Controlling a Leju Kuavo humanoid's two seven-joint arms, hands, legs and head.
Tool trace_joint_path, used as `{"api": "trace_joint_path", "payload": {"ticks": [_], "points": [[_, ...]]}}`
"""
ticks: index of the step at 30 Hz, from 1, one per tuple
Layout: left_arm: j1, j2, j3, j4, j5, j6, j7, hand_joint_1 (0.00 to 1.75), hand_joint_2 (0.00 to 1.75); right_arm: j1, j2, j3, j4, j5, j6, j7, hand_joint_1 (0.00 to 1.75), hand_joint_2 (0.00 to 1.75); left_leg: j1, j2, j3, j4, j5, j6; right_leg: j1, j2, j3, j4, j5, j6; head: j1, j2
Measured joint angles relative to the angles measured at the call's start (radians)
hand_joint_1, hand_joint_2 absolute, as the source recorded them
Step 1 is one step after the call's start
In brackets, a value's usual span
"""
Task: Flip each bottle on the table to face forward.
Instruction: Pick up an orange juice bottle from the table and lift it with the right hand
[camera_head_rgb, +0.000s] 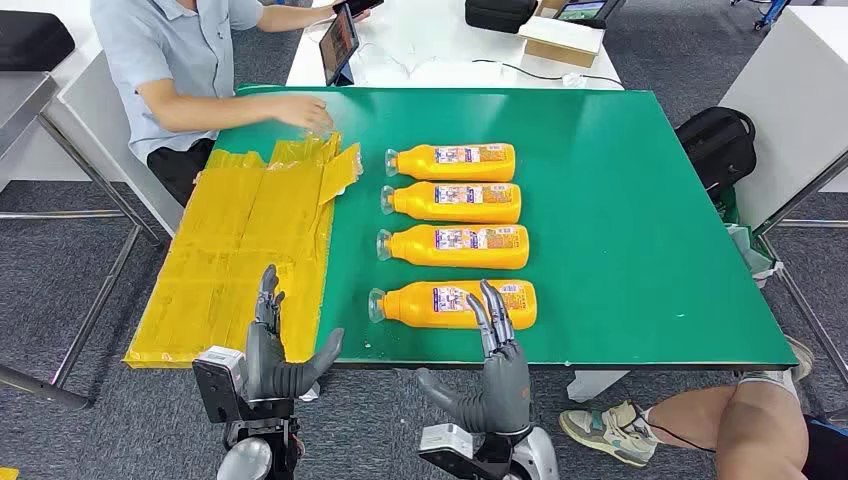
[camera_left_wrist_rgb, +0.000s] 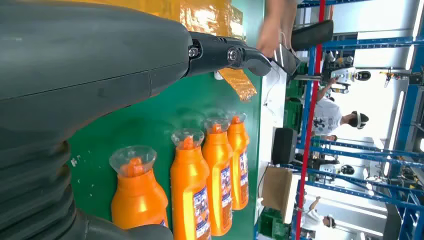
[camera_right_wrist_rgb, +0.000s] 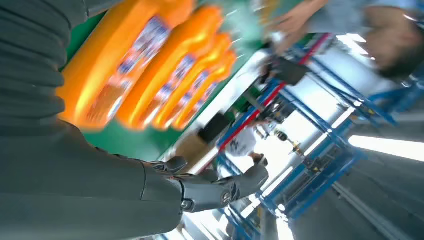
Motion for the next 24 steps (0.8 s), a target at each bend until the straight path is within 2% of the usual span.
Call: {"api": "trace_joint_path", "payload": {"ticks": [2, 4, 7, 14, 24], "points": [[0.001, 0.0, 0.001, 0.0, 0.002, -0.004, -0.001, 0.0, 1.75, -0.007, -0.016, -0.011, 0.003, 0.038, 0.002, 0.049, 0.0, 1.75, 0.0, 0.0, 0.0, 0.0, 0.0, 0.0, 0.0, 0.0, 0.0, 0.0, 0.0, 0.0, 0.0, 0.0], [0.004, 0.0, 0.004, 0.0, 0.005, -0.014, -0.002, 0.0, 1.75, -0.023, -0.051, -0.028, 0.012, 0.108, 0.013, 0.127, 0.0, 1.75, 0.0, 0.0, 0.0, 0.0, 0.0, 0.0, 0.0, 0.0, 0.001, 0.0, 0.0, 0.0, 0.0, 0.0], [0.008, 0.0, 0.007, 0.0, 0.005, -0.031, -0.003, 0.0, 1.75, -0.059, -0.102, -0.038, 0.038, 0.184, 0.047, 0.186, 0.0, 1.75, -0.001, 0.0, 0.0, 0.0, 0.0, 0.0, -0.001, 0.0, 0.001, 0.0, 0.0, 0.0, 0.0, 0.0], [0.01, 0.0, 0.012, 0.008, 0.001, -0.064, -0.007, 0.0, 1.75, -0.174, -0.17, -0.007, 0.177, 0.25, 0.201, 0.255, 0.0, 1.75, 0.0, 0.0, 0.0, 0.0, 0.0, 0.0, 0.001, 0.0, 0.001, 0.0, 0.001, 0.0, 0.0, 0.0], [-0.001, 0.0, 0.012, 0.027, -0.004, -0.085, 0.003, 0.0, 1.75, -0.29, -0.212, 0.079, 0.343, 0.285, 0.306, 0.34, 0.0, 1.75, 0.001, 0.0, 0.0, 0.0, 0.0, 0.0, 0.001, 0.0, 0.001, 0.0, 0.0, 0.0, 0.0, 0.0]]}}
